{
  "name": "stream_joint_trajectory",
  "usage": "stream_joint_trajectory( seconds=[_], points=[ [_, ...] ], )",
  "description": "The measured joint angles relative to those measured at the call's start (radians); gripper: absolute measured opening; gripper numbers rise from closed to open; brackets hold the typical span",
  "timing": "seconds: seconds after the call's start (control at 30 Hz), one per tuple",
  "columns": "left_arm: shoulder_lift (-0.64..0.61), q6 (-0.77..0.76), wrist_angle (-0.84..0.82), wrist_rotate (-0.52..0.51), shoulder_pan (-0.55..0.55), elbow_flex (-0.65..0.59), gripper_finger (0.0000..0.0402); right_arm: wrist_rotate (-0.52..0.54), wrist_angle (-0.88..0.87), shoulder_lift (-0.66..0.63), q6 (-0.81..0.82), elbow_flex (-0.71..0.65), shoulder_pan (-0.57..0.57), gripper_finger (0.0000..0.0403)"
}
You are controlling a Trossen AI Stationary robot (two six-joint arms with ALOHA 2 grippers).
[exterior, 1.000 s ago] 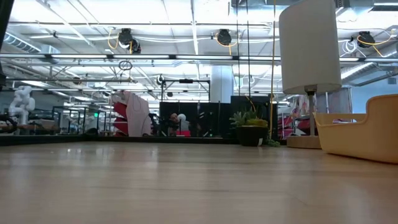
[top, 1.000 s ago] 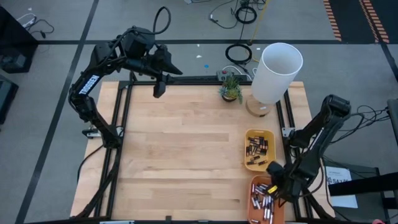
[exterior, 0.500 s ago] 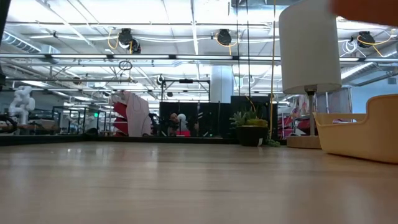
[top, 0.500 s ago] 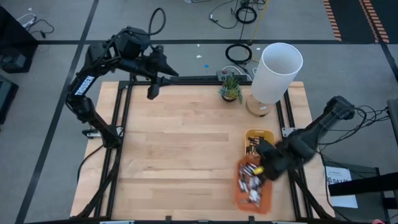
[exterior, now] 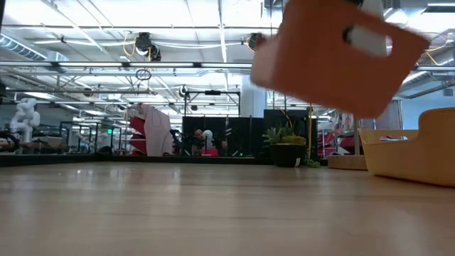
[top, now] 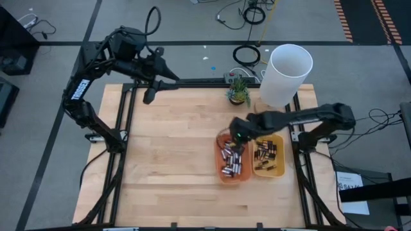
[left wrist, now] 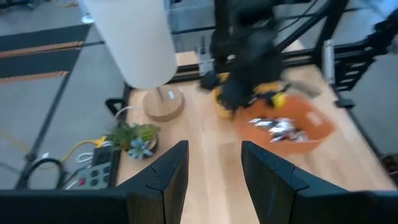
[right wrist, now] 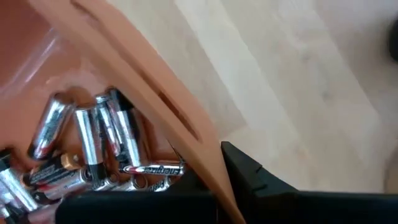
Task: Sort batteries
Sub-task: Move the orange bin to the left of the yellow bin
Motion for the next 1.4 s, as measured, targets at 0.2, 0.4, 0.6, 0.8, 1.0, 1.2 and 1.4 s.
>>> stream_joint_trajectory(
  seconds=[0.2,0.4,0.6,0.8,1.0,1.2,1.4],
  points=[
    [0.000,-0.066,-0.001,0.035,0.000,0.000,0.0157,-0.124,0.129,0.051,-0.140,-0.138,-0.155,0.0000],
    [0.000,-0.125,0.003,0.035,-0.003,0.000,0.0157,-0.159,0.222,0.050,-0.154,-0.236,-0.213,0.0000],
    [0.008,-0.179,0.074,0.035,-0.015,0.000,0.0157,-0.210,0.233,0.050,-0.123,-0.278,-0.236,0.0000],
    [0.008,-0.216,0.113,0.033,-0.035,0.000,0.0157,-0.235,0.201,0.052,-0.097,-0.279,-0.246,0.0000],
    [0.008,-0.234,0.123,-0.017,-0.063,0.000,0.0157,-0.235,0.173,0.052,-0.088,-0.279,-0.254,0.0000],
    [0.008,-0.236,0.145,-0.043,-0.102,0.000,0.0157,-0.231,0.139,0.053,-0.093,-0.279,-0.258,0.0000],
    [0.008,-0.235,0.146,-0.061,-0.120,0.000,0.0157,-0.233,0.142,0.053,-0.091,-0.279,-0.258,0.0000]
  ],
)
